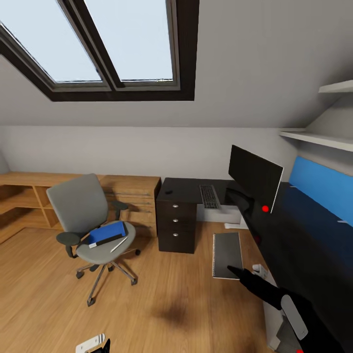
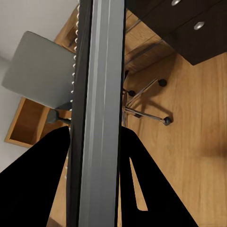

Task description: In the bedroom, organize the workspace by keeping the computer under the desk, ensuring the monitor is on the desk, placing the keyboard on the desk next to the monitor, placing the mouse on the desk next to the keyboard, moving the folder from the swivel chair onto the desk next to the mouse, stacking the notebook on top of the folder with the pen on top of the notebook, and positioning the swivel chair next to the desk.

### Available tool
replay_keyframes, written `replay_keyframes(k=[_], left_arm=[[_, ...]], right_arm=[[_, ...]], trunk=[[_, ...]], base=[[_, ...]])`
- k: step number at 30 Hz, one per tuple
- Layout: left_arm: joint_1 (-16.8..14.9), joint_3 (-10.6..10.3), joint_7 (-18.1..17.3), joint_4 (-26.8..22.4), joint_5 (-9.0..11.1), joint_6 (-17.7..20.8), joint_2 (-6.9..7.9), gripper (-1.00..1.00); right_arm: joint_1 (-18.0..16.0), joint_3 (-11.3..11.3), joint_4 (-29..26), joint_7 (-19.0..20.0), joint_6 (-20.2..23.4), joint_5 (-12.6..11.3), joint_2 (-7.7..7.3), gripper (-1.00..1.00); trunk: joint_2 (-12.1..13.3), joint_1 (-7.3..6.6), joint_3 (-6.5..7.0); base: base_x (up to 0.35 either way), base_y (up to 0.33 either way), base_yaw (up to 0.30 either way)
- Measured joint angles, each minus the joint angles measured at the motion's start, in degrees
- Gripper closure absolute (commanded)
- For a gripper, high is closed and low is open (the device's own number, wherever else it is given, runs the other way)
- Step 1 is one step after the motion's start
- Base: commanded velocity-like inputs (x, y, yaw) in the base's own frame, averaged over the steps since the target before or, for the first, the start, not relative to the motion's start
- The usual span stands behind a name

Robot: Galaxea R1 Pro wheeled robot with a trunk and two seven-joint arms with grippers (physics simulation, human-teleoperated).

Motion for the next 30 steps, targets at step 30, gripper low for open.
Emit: replay_keyframes(k=[30], left_arm=[[0.0, 0.0, 0.0, 0.0, 0.0, 0.1, 0.0, -1.0]], right_arm=[[0.0, 0.2, 1.0, -0.1, -0.2, 0.0, 1.19, 1.0]], trunk=[[0.0, -0.03, 0.0]], base=[[0.188, 0.0, 0.0]])
